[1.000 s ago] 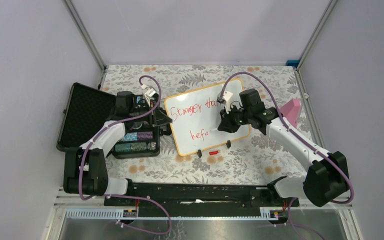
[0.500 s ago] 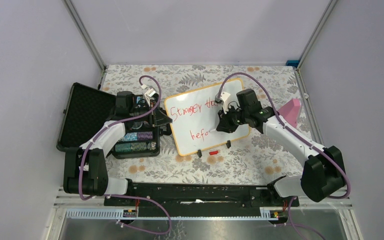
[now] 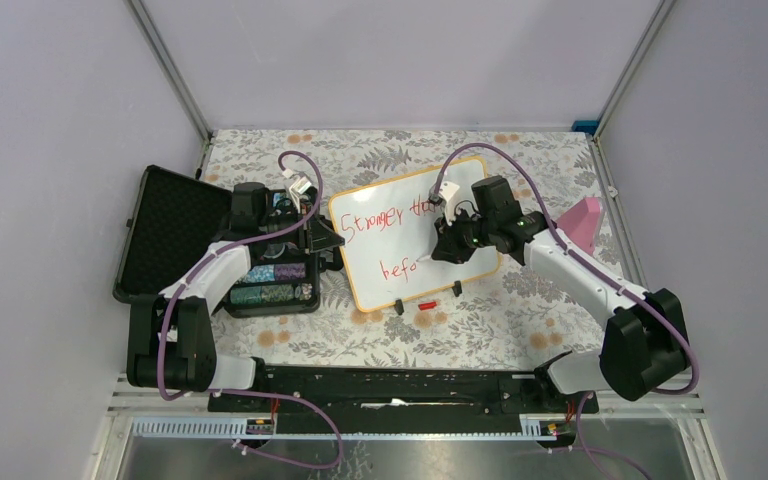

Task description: Write a sentence on the whiteboard

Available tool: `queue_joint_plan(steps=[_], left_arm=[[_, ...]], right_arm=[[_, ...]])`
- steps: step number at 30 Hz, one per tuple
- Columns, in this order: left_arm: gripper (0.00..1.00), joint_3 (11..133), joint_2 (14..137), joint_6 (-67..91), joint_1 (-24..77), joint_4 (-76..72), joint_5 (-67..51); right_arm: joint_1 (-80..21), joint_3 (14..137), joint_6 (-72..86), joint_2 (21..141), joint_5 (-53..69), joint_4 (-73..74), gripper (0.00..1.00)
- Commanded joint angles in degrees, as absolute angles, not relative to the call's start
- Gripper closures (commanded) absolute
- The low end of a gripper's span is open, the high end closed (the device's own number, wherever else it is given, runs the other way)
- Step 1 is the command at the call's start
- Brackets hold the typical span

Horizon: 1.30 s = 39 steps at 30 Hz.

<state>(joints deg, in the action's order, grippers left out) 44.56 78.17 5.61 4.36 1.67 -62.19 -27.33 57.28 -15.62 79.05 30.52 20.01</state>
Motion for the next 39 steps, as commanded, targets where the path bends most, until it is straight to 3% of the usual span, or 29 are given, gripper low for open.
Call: queue_joint_plan(steps=[1, 39], left_arm=[[1.00, 45.72, 78.14, 1.85, 4.57, 1.89, -60.83], [1.00, 45.83, 78.31, 1.76, 4.57, 1.91, -60.85]], right_arm=[[-27.77, 60.09, -15.71, 79.54, 28.88, 18.25, 1.00], [-26.47, 54.56, -17.23, 78.66, 27.90, 19.26, 1.00]])
